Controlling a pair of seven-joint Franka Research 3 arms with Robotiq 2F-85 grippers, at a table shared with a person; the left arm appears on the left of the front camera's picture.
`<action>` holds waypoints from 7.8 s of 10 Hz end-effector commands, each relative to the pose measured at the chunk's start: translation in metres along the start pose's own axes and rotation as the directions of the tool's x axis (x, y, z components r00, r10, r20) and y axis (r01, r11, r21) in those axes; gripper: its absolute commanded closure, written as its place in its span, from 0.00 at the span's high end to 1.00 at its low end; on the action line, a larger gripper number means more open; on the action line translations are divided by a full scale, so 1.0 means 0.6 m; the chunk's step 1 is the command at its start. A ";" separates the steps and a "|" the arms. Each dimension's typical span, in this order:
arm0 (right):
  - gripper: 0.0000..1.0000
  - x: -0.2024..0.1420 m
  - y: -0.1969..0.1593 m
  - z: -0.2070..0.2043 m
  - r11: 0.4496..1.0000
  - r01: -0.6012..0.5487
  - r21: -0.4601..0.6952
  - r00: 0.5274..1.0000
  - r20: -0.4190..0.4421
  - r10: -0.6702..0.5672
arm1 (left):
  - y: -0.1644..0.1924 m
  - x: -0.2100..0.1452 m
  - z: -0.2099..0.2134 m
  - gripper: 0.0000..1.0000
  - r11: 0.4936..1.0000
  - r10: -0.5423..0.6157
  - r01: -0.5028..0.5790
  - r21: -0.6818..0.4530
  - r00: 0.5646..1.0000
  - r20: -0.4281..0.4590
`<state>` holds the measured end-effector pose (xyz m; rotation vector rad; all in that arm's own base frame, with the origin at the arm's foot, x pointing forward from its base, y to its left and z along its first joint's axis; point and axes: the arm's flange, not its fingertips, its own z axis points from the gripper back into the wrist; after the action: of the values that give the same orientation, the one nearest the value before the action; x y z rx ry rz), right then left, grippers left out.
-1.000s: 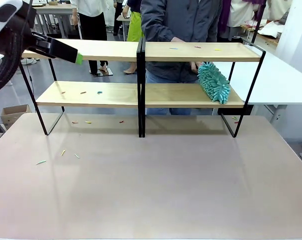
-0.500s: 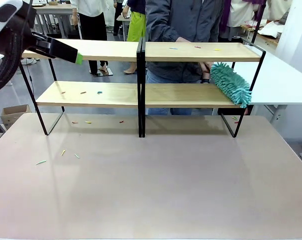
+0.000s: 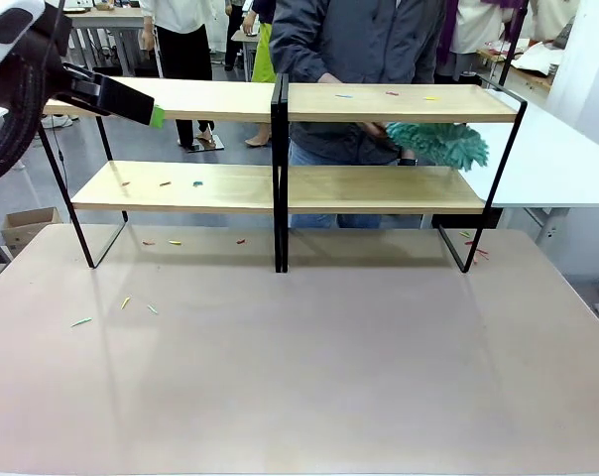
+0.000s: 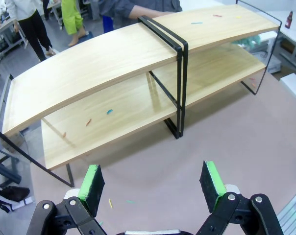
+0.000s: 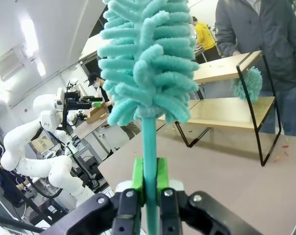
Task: Clean the shelves.
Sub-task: Clean another randomly selected level of the Shelf with the Duster.
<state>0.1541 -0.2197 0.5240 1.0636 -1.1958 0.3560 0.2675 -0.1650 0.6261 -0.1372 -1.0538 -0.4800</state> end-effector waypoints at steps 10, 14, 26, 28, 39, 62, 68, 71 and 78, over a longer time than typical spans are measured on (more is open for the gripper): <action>0.12 0.006 0.072 -0.269 0.989 -0.068 0.131 0.830 -0.543 0.129 | 0.001 -0.006 -0.001 1.00 1.000 0.000 0.000 -0.001 1.000 0.007; 0.12 -0.174 0.160 -0.429 0.952 0.080 0.297 0.209 -0.939 0.275 | 0.001 -0.006 -0.001 1.00 1.000 0.000 0.000 -0.001 1.000 0.007; 0.12 -0.238 0.107 -0.848 0.997 0.076 0.007 0.105 -0.994 -0.001 | 0.001 -0.006 -0.001 1.00 1.000 0.000 0.000 -0.001 1.000 0.007; 0.12 -0.267 0.085 -0.873 0.997 0.046 -0.062 0.261 -0.963 -0.072 | 0.001 -0.006 -0.001 1.00 1.000 0.000 0.000 -0.001 1.000 0.007; 0.12 -0.254 0.000 -0.606 0.961 0.227 -0.159 0.322 -0.919 -0.228 | 0.001 -0.006 -0.001 1.00 1.000 0.000 0.000 -0.001 1.000 0.007; 0.12 -0.327 0.110 -0.822 0.948 0.041 -0.315 0.429 -0.852 -0.301 | 0.001 -0.006 -0.001 1.00 1.000 0.000 0.000 -0.001 1.000 0.007; 0.12 -0.305 0.076 -0.972 0.903 0.061 -0.424 0.571 -0.728 -0.380 | 0.001 -0.006 -0.001 1.00 1.000 0.000 0.000 -0.001 1.000 0.007; 0.12 -0.325 0.053 -1.022 0.854 0.089 -0.513 0.602 -0.655 -0.457 | 0.001 -0.006 -0.001 1.00 1.000 0.000 0.000 -0.001 1.000 0.007; 0.12 -0.388 0.017 -1.106 0.792 0.068 -0.607 0.575 -0.625 -0.529 | 0.001 -0.006 -0.001 1.00 1.000 0.000 0.000 -0.001 1.000 0.007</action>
<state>0.4352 0.3728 0.3277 0.4862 -0.2569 0.1451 0.2690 -0.1653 0.6267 -0.1384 -1.0523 -0.4795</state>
